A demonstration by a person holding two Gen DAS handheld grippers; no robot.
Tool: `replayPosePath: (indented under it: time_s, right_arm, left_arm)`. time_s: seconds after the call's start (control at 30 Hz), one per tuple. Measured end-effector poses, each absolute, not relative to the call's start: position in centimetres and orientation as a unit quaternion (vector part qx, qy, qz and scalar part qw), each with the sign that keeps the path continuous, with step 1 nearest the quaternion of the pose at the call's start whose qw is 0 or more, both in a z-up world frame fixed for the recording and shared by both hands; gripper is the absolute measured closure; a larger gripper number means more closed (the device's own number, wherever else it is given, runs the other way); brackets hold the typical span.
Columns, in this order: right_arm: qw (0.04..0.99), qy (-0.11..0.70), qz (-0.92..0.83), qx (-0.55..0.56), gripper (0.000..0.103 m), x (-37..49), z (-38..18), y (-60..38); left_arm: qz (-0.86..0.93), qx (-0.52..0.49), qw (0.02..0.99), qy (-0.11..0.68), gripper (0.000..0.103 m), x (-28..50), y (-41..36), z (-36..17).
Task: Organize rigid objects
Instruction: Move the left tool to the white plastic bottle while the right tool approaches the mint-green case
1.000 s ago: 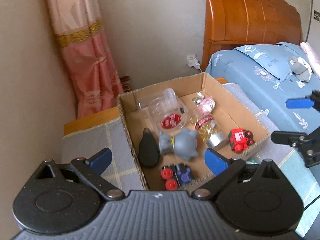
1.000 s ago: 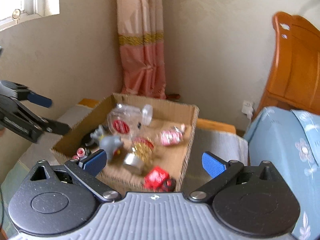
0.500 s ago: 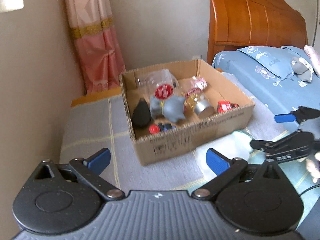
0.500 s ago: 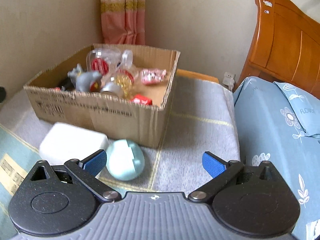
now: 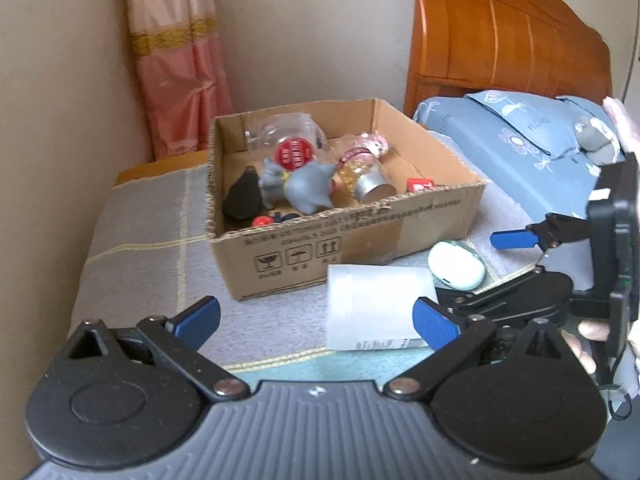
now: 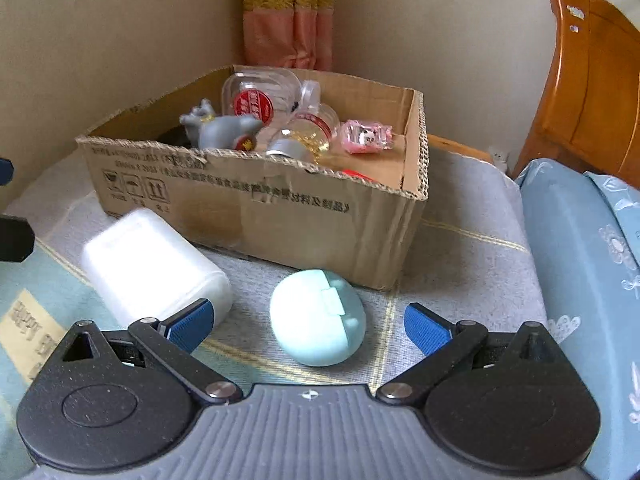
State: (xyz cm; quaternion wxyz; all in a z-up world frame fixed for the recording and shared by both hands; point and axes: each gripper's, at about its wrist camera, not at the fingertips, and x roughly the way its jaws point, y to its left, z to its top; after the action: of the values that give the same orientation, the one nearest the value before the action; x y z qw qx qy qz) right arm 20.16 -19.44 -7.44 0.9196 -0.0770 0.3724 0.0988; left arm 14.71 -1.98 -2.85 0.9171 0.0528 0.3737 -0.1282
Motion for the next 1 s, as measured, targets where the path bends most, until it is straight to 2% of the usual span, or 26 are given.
replayPosePath:
  time_s: [0.27, 0.6, 1.0]
  right_arm:
    - [0.911, 0.395, 0.108, -0.058, 0.0, 20.6, -9.0, -21.3]
    - [0.915, 0.372, 0.139, -0.066, 0.0, 19.4, -9.2, -23.0]
    - [0.917, 0.366, 0.142, -0.067, 0.0, 19.5, -9.3, -23.1]
  left_arm:
    - [-0.152, 0.077, 0.907, 0.386, 0.001, 15.4, -4.8, -5.0]
    - [-0.163, 0.108, 0.897, 0.397, 0.001, 16.9, -7.5, -7.2]
    - [-0.148, 0.081, 0.886, 0.432, 0.001, 18.7, -5.7, -9.7]
